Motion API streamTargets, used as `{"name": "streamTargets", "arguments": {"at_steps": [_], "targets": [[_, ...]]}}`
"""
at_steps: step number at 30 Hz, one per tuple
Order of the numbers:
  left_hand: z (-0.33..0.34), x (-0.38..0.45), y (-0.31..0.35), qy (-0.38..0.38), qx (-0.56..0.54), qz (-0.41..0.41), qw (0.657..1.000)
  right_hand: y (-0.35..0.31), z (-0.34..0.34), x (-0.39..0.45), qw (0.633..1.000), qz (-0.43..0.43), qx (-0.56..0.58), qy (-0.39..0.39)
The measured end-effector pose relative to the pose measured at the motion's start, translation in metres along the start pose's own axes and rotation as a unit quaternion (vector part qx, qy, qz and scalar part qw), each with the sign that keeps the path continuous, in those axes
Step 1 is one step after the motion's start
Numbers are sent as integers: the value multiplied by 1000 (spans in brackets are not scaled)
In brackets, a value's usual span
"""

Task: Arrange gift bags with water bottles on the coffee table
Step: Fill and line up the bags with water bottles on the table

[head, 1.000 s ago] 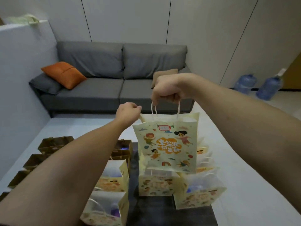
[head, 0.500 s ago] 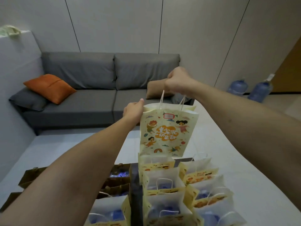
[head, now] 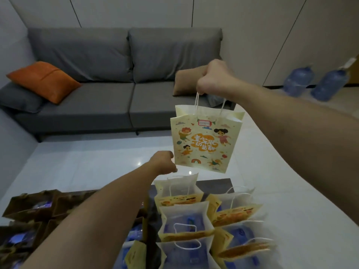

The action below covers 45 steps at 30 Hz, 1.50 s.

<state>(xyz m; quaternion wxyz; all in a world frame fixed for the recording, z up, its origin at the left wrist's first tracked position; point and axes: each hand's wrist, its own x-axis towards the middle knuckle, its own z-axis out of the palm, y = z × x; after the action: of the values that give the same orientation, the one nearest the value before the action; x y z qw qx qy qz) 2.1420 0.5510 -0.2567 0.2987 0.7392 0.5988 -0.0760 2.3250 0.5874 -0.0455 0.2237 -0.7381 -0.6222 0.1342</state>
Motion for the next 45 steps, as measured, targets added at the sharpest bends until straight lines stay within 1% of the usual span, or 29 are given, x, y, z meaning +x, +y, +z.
{"name": "streamTargets", "arguments": {"at_steps": [2,7,11,14,16,18,20,23,26,29,35,40,45], "targets": [[20,11,3,-40,50,4,998,19,7,7,1000,16,-4,-7],[62,34,8,-74,167,17,983,67,32,12,999,17,-3,-36],[83,42,10,-77,189,20,979,105,53,11,997,39,-10,-60],[95,45,10,-69,150,14,986,137,78,8,995,57,-26,-76],[99,42,10,-36,115,8,993,159,96,1,993,63,-39,-92],[98,41,10,14,79,-2,997,178,114,-8,990,69,-45,-117],[91,42,12,66,52,-12,996,191,130,-17,986,79,-42,-142],[80,48,14,113,24,-18,993,200,151,-28,982,83,-39,-167],[72,47,15,140,5,-23,990,203,163,-37,978,73,-47,-189],[63,43,8,160,10,-26,987,202,173,-43,975,68,-53,-206],[29,39,0,220,-5,-42,975,189,189,-52,967,52,-78,-236],[-1,38,-2,268,-17,-40,962,175,199,-56,966,51,-82,-241],[-18,41,-2,293,-30,-38,955,168,209,-65,964,44,-86,-246]]}}
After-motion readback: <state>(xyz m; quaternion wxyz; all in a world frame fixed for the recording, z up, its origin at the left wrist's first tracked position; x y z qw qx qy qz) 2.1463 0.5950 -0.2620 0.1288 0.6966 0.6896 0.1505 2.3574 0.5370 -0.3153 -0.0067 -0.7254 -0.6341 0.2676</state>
